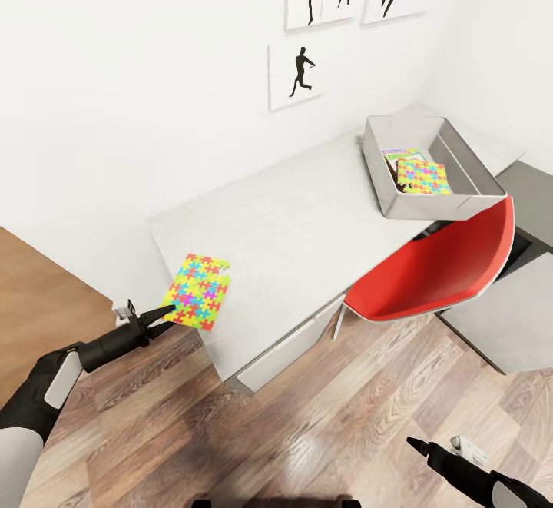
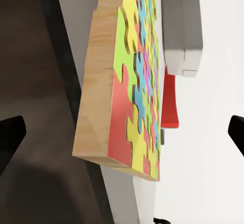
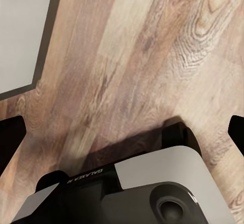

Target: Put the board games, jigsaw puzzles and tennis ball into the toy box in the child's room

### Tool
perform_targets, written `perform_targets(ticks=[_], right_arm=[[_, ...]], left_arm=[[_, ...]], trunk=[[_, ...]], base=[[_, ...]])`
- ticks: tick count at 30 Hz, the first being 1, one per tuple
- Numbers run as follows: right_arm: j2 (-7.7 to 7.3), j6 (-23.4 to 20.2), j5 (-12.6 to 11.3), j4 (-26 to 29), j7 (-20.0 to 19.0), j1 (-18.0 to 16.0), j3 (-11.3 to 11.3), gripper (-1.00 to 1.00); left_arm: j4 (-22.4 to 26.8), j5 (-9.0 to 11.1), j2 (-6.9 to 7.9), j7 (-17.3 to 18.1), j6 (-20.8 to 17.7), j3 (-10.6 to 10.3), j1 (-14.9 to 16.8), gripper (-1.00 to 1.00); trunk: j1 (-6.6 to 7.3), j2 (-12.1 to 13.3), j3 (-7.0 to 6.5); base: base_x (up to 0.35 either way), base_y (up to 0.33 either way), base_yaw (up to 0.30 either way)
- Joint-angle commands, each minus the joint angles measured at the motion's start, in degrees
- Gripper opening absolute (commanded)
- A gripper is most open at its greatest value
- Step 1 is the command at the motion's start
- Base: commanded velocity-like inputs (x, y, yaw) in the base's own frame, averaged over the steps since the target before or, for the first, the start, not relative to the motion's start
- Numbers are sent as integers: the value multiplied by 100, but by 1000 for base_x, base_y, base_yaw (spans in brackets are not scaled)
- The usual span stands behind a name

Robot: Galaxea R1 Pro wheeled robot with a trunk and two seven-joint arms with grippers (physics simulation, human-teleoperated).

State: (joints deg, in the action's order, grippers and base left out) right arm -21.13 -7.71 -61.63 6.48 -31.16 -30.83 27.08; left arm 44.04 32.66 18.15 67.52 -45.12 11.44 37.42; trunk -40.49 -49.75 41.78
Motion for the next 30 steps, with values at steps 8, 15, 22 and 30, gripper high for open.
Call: perform_targets(ticks=[8,15,22,30], right_arm=[[2,-38,-60,2,-13,-2,26,100],[3,-38,-60,2,-13,-2,26,100],[3,-38,-60,2,-13,-2,26,100],[2,-38,-60,2,-13,-4,26,100]], left_arm=[[-1,28,19,38,-47,6,2,100],[-1,22,29,118,-49,7,2,100],[-1,21,37,156,-47,14,2,100],[-1,21,46,165,-48,16,2,-100]], trunk=[[-1,-4,4],[-1,-4,4],[-1,-4,4],[-1,-4,4]], base=[[0,0,0],[0,0,0],[0,0,0],[0,0,0]])
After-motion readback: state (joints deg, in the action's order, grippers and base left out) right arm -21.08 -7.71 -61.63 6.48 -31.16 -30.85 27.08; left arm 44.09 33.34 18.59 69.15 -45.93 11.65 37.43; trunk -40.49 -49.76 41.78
